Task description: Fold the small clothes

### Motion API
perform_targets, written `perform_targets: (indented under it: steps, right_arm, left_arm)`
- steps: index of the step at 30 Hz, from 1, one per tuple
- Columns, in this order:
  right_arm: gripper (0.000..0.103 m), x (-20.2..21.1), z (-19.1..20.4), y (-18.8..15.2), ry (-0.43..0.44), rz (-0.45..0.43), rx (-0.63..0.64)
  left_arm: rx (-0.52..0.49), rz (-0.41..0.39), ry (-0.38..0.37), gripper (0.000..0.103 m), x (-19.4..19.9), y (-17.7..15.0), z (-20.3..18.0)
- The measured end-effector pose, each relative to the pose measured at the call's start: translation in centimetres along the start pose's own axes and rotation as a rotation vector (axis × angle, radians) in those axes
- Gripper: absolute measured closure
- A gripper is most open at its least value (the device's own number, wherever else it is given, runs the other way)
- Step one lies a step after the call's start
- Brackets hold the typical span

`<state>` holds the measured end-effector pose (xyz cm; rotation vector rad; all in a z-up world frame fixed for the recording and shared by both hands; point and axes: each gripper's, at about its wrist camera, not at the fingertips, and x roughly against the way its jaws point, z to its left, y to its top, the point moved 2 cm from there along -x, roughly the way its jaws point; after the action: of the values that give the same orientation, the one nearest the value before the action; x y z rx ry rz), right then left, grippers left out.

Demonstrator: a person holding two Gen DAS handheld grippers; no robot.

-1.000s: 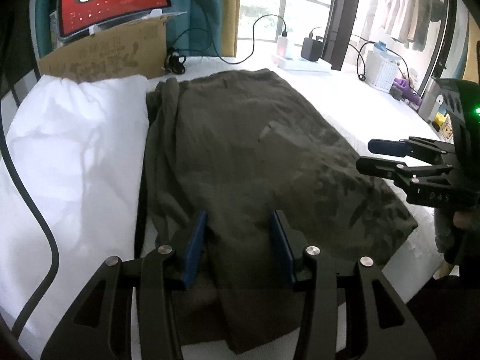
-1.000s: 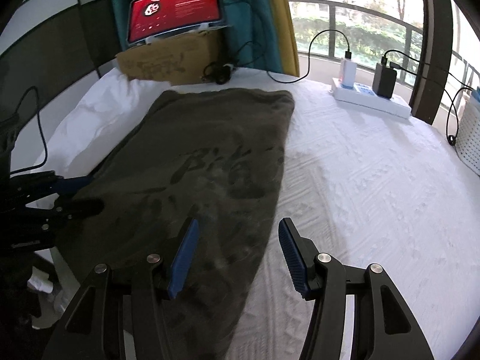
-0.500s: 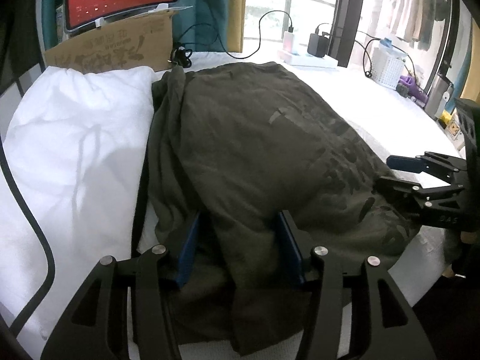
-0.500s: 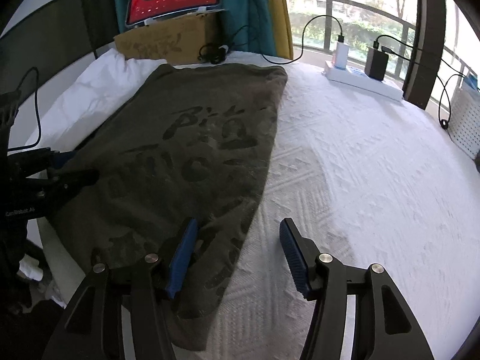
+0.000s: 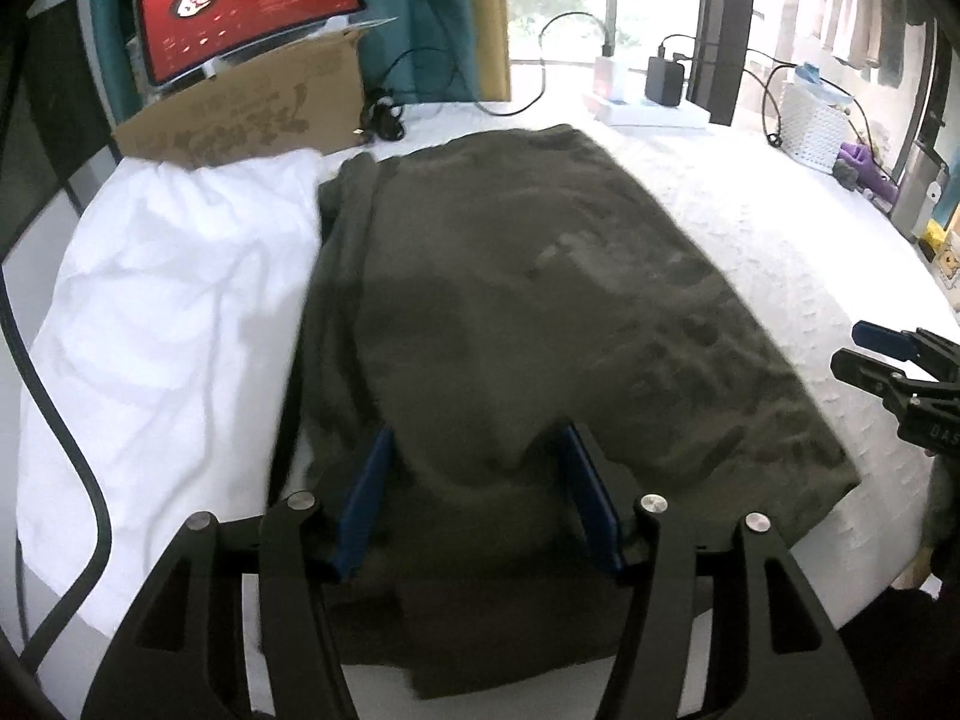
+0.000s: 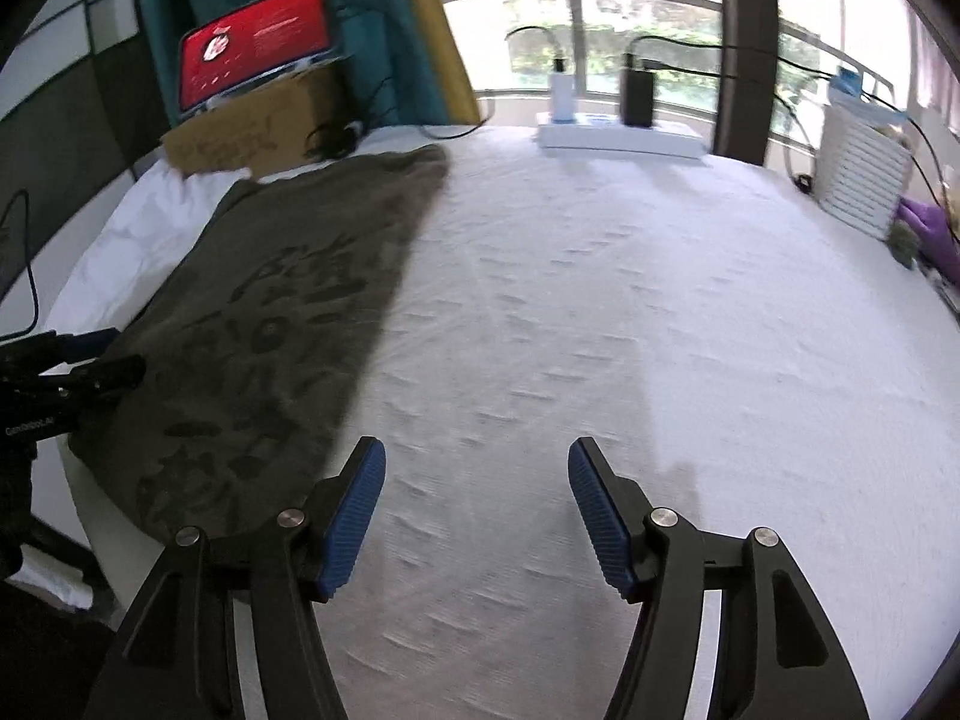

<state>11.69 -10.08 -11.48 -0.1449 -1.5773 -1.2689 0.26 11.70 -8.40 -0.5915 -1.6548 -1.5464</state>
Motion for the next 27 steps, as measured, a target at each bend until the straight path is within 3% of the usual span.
perform_targets:
  steps: [9, 14, 19, 27]
  right_arm:
    - [0.037, 2.1, -4.1, -0.6, -0.048, -0.042, -0.067]
    - [0.037, 3.0, -5.5, -0.7, -0.080, -0.055, -0.086]
    - [0.037, 3.7, -6.6, -1.0, -0.114, -0.057, -0.102]
    - [0.037, 5.3, -7.0, -1.5, -0.177, -0.058, -0.108]
  left_arm:
    - [-0.027, -0.004, 0.026, 0.039, 0.1, 1.7, -2.7]
    - [-0.019, -0.066, -0.013, 0.018, 1.1, 3.0, -4.0]
    - [-0.073, -0.090, -0.041, 0.015, 1.4, 3.4, -6.2]
    - [-0.034, -0.163, -0.127, 0.008, 2.8, 4.6, -7.7]
